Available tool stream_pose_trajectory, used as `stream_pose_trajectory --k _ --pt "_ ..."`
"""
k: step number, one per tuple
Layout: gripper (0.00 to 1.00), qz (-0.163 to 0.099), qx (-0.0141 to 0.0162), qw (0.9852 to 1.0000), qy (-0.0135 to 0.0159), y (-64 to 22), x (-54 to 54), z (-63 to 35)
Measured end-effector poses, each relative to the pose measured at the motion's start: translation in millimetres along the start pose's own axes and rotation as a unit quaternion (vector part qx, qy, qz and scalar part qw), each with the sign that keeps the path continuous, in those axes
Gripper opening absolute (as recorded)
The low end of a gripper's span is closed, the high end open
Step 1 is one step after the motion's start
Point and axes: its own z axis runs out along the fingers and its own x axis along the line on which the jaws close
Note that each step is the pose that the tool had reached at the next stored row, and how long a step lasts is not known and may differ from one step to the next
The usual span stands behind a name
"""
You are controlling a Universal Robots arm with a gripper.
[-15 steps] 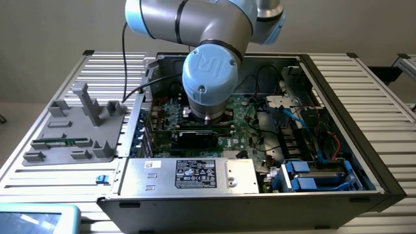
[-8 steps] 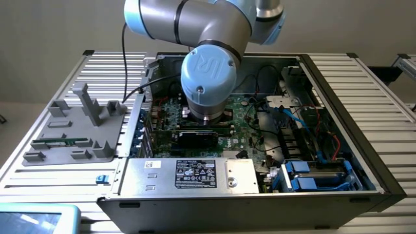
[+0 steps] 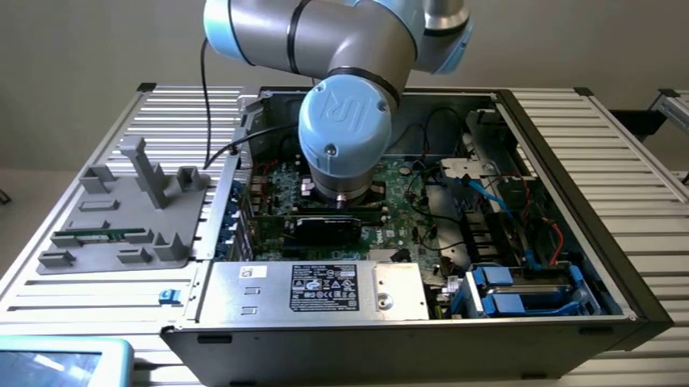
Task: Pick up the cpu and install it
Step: 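Install the second cpu locking lever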
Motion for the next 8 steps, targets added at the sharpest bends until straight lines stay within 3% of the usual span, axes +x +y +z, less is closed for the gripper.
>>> stream_pose_trajectory --k 4,8 --pt "0.09 0.000 0.0001 1.0000 0.0001 -0.1 0.0 -0.1" --pt "0.09 -0.001 0.0000 1.0000 -0.0008 6.1 0.3 1.7"
